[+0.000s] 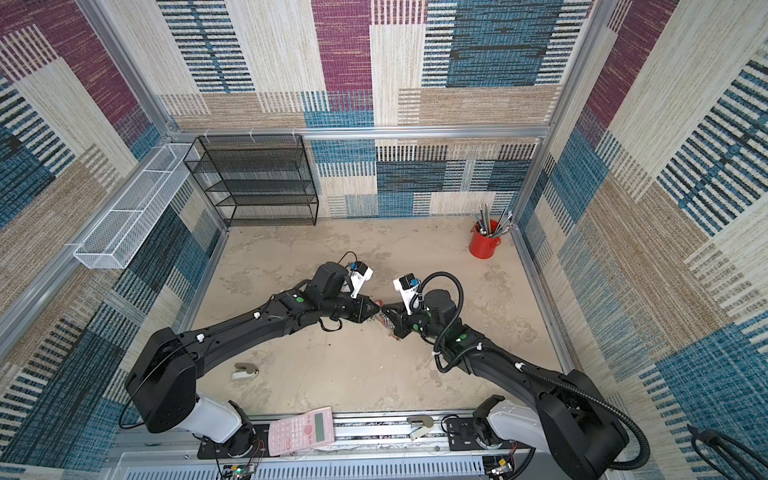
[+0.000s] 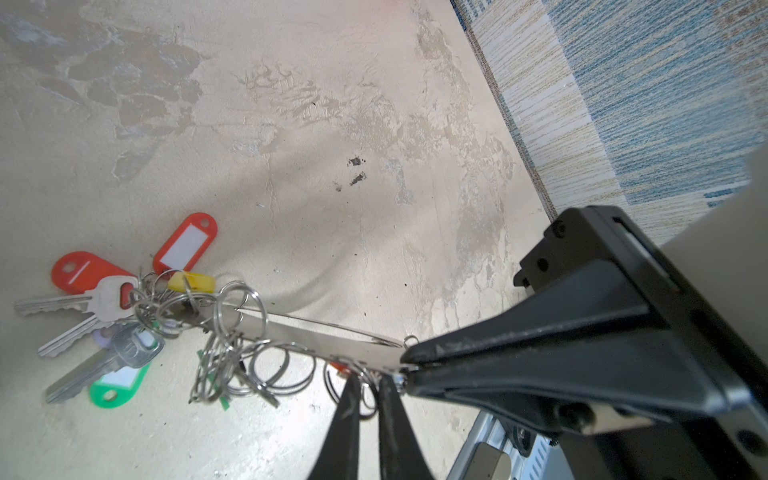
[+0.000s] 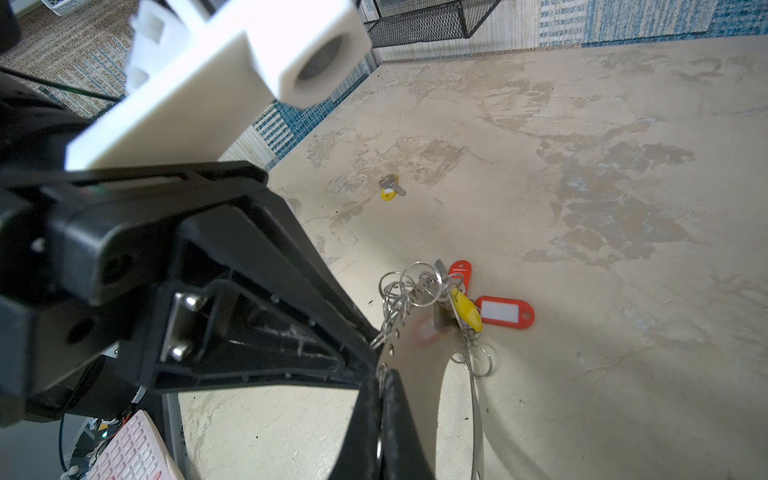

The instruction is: Put the keys on the keyring

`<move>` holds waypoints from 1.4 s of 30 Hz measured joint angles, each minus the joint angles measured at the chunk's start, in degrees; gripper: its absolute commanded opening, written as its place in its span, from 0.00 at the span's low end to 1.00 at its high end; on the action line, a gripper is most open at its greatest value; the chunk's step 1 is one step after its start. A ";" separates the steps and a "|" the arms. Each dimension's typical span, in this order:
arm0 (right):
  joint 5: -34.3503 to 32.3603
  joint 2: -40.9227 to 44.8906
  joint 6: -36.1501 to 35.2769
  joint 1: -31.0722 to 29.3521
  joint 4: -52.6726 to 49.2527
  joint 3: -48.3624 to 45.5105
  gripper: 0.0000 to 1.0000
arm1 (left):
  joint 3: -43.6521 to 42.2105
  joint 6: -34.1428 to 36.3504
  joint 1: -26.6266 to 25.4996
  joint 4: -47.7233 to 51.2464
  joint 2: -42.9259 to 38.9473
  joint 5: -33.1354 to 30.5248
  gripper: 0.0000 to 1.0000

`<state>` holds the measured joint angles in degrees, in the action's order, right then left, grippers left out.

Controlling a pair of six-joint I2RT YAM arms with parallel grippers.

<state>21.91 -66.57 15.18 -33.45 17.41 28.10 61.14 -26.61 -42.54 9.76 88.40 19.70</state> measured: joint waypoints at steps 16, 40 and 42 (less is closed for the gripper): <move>0.87 -0.57 0.00 -0.02 0.70 0.02 0.00 | 0.79 0.00 0.15 2.93 0.02 -5.40 0.15; 1.53 -0.85 0.42 -0.11 2.43 -0.92 0.00 | -1.88 -0.81 1.16 1.16 -1.86 -2.43 0.00; 1.53 -0.72 0.52 -0.11 2.86 -1.25 0.00 | -2.25 -1.51 1.55 0.52 -1.86 -1.46 0.00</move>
<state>23.44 -67.29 15.70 -33.56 20.27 26.85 58.89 -28.12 -40.99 10.28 86.54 18.24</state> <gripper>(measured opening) 0.056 0.051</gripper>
